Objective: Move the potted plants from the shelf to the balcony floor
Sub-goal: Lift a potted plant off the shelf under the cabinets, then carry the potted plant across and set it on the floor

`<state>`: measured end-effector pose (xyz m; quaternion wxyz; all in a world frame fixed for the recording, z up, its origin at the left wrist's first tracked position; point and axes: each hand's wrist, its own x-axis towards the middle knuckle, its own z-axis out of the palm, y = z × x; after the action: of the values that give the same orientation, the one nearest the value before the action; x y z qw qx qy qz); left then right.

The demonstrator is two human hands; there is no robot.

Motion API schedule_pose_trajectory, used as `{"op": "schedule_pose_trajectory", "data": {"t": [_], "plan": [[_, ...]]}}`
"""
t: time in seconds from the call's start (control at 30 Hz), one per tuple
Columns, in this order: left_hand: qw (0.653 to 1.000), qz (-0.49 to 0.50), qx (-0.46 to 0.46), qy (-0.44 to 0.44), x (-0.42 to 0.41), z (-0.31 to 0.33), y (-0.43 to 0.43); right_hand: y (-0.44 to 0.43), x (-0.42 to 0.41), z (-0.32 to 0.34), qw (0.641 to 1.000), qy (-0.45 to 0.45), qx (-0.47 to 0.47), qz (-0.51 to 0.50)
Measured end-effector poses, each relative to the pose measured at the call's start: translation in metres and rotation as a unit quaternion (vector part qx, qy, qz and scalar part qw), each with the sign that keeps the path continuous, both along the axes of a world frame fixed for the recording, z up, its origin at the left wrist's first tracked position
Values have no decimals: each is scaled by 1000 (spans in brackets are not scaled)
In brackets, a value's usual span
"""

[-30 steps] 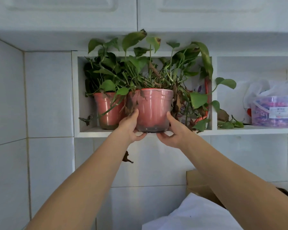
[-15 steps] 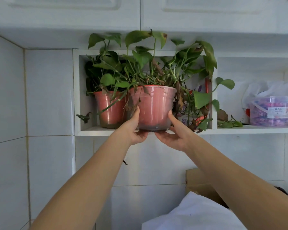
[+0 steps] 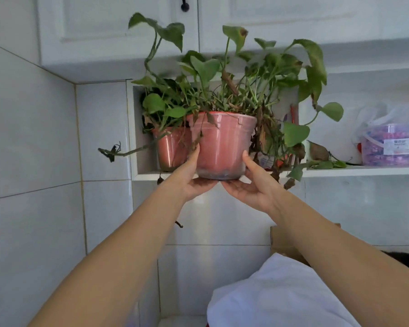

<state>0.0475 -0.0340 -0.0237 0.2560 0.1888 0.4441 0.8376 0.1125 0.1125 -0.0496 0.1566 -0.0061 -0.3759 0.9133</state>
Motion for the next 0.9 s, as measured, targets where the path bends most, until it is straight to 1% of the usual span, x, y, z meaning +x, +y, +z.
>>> {"op": "schedule_pose_trajectory", "data": {"t": [0.13, 0.23, 0.4, 0.47, 0.57, 0.7, 0.83, 0.9], "plan": [[999, 30, 14, 0, 51, -14, -17, -11, 40, -9, 999, 8, 1, 54], [996, 86, 8, 9, 102, -31, -31, -20, 79, -21, 994, 4, 0, 112], [982, 187, -10, 10, 193, -66, -66, -47, 141, -47, 983, -50, 0, 177], [979, 205, 9, 1, 228, -79, -81, -61, 164, -59, 975, -60, -15, 212], [970, 244, 7, -7, 282, -100, -111, -87, 202, -80, 958, -67, -35, 276], [955, 298, 3, -4, 351, -126, -166, -140, 254, -106, 928, -86, -36, 360], [937, 347, 24, -14, 418, -141, -222, -206, 296, -123, 904, -85, -9, 418], [921, 389, 20, -8, 455, -145, -257, -248, 319, -129, 887, -80, 4, 455]]}}
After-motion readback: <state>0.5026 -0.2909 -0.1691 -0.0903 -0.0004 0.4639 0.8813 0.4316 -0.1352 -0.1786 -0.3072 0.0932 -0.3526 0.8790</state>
